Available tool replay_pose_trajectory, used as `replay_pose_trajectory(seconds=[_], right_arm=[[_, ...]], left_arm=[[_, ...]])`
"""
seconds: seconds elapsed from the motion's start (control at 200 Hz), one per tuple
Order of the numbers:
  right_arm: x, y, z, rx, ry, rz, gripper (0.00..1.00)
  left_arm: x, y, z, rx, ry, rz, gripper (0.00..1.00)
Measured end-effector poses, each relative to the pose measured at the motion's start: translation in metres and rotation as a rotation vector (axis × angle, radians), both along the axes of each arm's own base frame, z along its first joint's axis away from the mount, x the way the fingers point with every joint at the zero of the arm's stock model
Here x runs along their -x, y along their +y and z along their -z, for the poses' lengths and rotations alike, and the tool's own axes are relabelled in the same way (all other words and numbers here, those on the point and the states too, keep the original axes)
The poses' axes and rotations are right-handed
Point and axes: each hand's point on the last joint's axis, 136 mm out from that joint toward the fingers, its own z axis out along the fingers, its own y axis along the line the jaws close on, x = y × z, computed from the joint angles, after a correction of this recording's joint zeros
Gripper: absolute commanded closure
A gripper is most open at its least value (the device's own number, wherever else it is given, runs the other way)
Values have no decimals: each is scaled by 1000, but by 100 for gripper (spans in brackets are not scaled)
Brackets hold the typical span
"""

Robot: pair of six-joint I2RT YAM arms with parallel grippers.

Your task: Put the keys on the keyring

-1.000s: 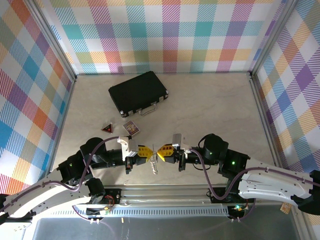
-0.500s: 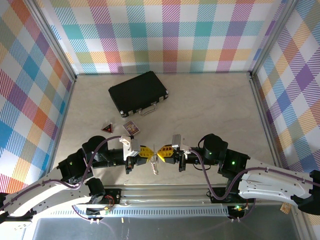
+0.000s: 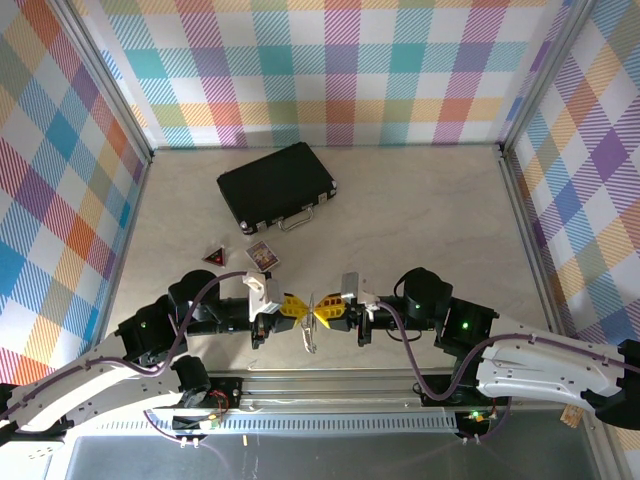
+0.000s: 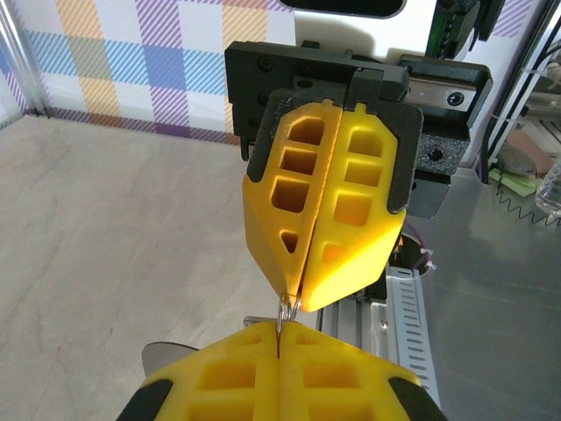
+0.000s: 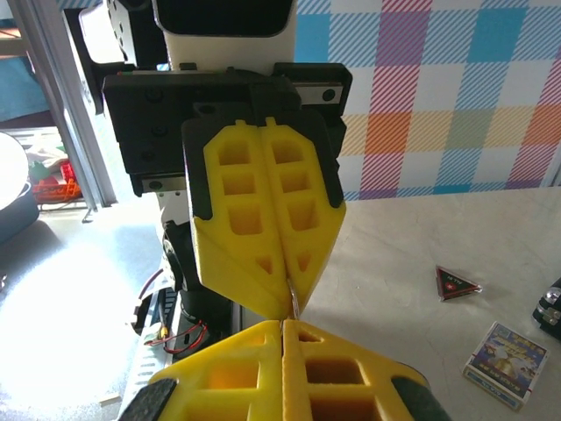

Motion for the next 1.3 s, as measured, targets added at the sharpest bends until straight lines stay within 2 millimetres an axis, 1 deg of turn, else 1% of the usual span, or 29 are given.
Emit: replay_pose_trajectory(seconds=[0.475,0.55,0.76,1.02,1.205,1.3], right_arm=[[1,1,6,24,-34,-15,100],[1,0,5,23,-40,-16,100],[1,-4,-2,1,-62,-4,100],[0,-5,-1,6,-64,2,100],[0,-6,-2,3,-66,4,86],[2,-9,-3,4,-59,4,77]], left_arm=[[0,0,4,-16,14,-1,100],[0,1,1,-6,11,-3,100],[2,4,-16,61,-14,-8,100],[0,1,-16,92,-5,-14,100],[-1,0,-17,121,-4,-16,100],[-4,-2,-18,147,-8,-27,100]])
